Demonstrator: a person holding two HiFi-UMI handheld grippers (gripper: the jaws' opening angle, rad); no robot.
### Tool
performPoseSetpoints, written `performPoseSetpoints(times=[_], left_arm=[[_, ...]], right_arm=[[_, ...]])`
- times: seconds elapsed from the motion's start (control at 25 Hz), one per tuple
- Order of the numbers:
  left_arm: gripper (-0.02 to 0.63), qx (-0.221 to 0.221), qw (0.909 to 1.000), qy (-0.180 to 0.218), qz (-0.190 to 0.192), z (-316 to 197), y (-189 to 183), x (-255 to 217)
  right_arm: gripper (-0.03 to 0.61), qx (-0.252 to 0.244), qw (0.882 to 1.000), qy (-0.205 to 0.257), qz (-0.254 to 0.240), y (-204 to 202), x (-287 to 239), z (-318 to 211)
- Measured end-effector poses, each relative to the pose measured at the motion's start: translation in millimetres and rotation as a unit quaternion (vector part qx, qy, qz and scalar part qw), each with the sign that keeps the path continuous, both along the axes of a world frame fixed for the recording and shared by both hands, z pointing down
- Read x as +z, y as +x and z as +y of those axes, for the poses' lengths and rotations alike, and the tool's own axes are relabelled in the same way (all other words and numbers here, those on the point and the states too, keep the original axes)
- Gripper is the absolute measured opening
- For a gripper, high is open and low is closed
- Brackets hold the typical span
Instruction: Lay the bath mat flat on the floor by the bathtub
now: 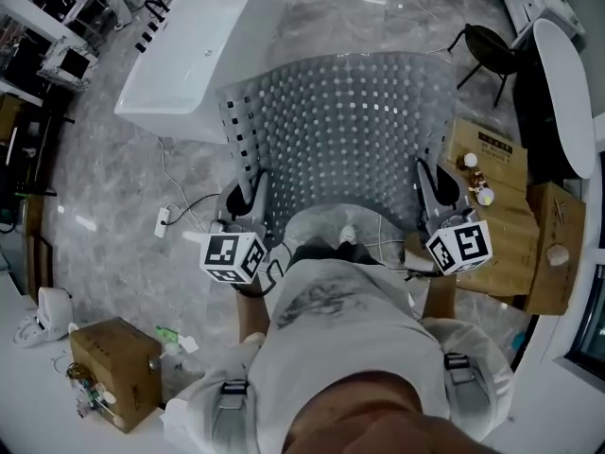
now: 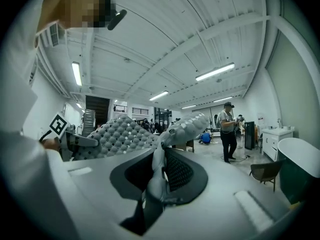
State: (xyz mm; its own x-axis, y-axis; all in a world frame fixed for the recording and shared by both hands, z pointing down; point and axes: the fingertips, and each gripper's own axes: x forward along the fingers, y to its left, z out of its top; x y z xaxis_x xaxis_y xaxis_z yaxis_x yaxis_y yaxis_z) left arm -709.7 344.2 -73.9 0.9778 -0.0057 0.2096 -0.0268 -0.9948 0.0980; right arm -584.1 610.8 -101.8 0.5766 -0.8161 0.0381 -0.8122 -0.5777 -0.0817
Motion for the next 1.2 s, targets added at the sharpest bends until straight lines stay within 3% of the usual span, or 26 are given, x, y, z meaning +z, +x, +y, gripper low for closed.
performPoseSetpoints(times=[0.52,0.92,1.2], left_arm=[[0.074,-0.008,0.9999,-0.005,-0.009,-19,95,8],[0.074,0.008,0.9999,-0.009,-0.006,-67,177,15],[0.074,0.014,0.9998,-0.015,-0.008,-128,251,7]], right_arm=[[0.044,-0.011,1.0,-0.005,-0.004,98,3,-21],[0.044,0.003,1.0,-0.016,-0.001,180,8,-67],[0.043,0.008,1.0,-0.025,0.001,248,-3,-130]])
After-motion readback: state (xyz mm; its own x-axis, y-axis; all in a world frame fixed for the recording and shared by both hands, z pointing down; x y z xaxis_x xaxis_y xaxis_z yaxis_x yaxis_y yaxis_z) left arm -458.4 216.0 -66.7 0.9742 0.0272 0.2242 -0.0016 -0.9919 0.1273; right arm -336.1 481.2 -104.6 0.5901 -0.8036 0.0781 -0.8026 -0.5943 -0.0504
